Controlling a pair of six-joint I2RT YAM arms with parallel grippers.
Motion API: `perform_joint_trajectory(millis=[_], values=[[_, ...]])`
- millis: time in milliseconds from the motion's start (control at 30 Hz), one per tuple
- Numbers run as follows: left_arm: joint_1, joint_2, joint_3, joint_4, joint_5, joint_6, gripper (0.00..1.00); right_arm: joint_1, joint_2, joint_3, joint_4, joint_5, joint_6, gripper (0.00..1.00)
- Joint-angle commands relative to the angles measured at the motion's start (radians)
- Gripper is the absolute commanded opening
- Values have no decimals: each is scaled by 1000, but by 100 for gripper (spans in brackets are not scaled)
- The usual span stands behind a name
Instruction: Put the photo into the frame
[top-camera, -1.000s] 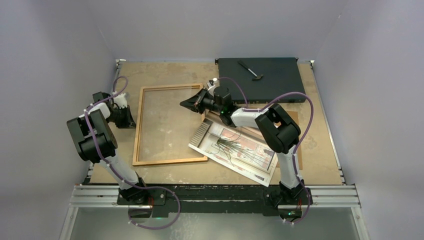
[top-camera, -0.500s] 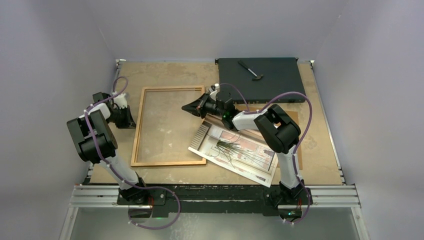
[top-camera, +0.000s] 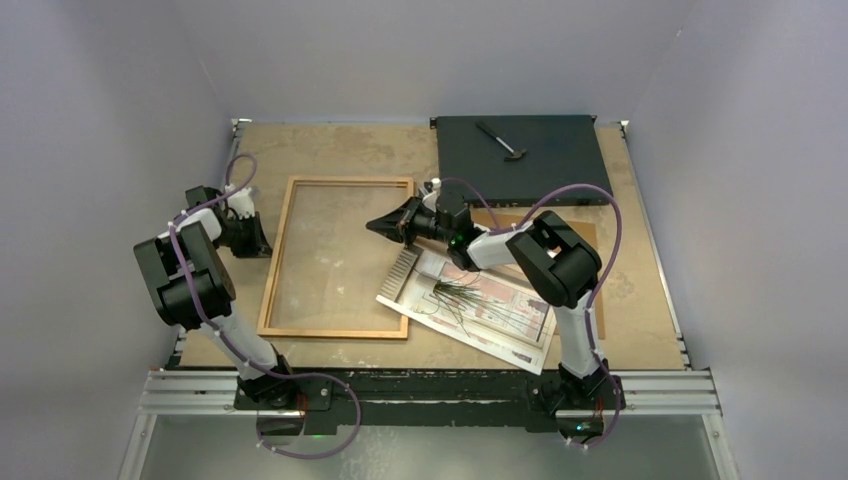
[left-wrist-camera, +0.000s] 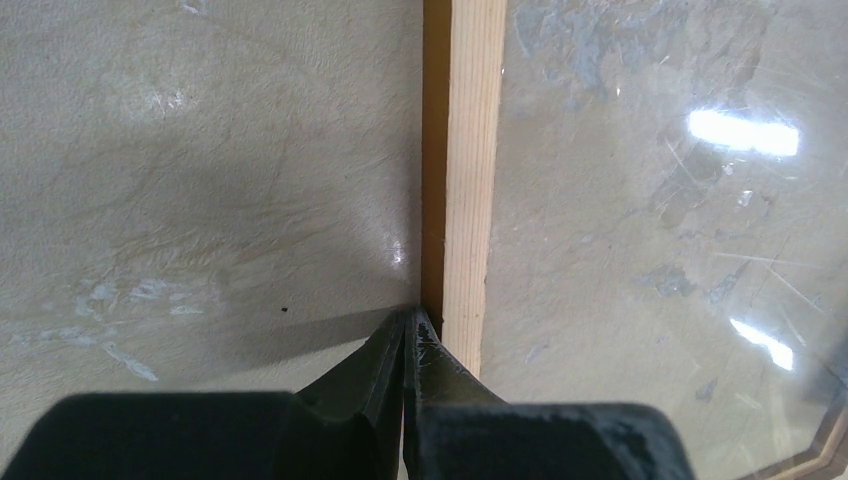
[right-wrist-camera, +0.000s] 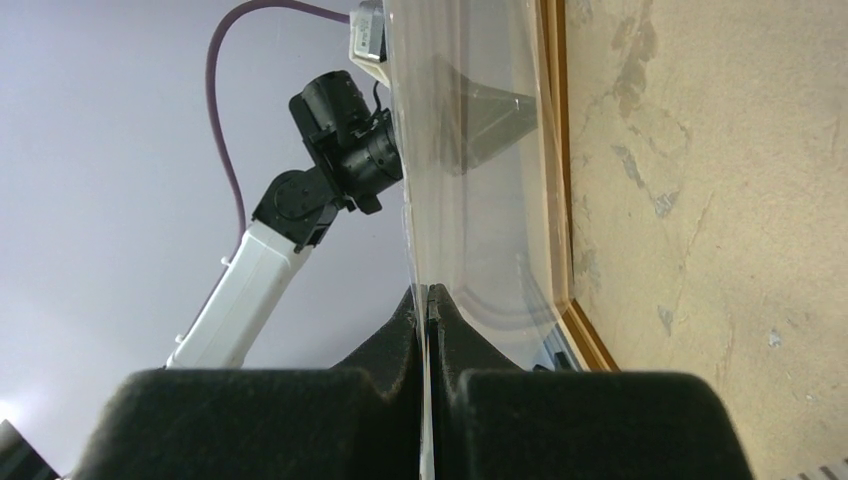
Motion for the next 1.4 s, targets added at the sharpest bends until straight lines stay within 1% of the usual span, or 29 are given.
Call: perform_joint_trajectory(millis=[0, 233, 567, 667, 700, 733, 767, 800, 933, 1133, 1267, 1367], values=[[-2, -16, -29, -16, 14, -4, 0, 21, -64, -27, 29, -35, 17, 0], [1, -18, -35, -11, 21, -4, 0, 21, -61, -81, -42, -20, -7, 0], [11, -28, -18, -14, 26, -15, 0, 18, -18, -72, -112, -12, -26, 0], [13, -38, -6, -16, 26, -25, 13, 14, -3, -13, -172, -6, -64, 0], [13, -43, -1, -17, 26, -28, 19, 11, 5, 11, -194, -5, -80, 0], [15, -47, 3, -18, 26, -30, 26, 9, 15, 35, -213, -5, -90, 0], [16, -51, 7, -19, 22, -31, 31, 9, 25, 55, -227, -2, -100, 0], [17, -54, 9, -19, 21, -32, 33, 6, 37, 75, -239, -1, -106, 0], [23, -50, 16, -28, 20, -23, 34, -9, 97, 193, -287, -10, -131, 0], [43, -37, 26, -30, 24, -6, 33, -18, 150, 339, -358, -19, -160, 0], [56, -34, 41, -33, 51, -12, 32, -18, 136, 381, -354, -69, -170, 0], [67, -37, 49, -33, 76, -25, 32, -18, 81, 405, -428, -63, -253, 0]])
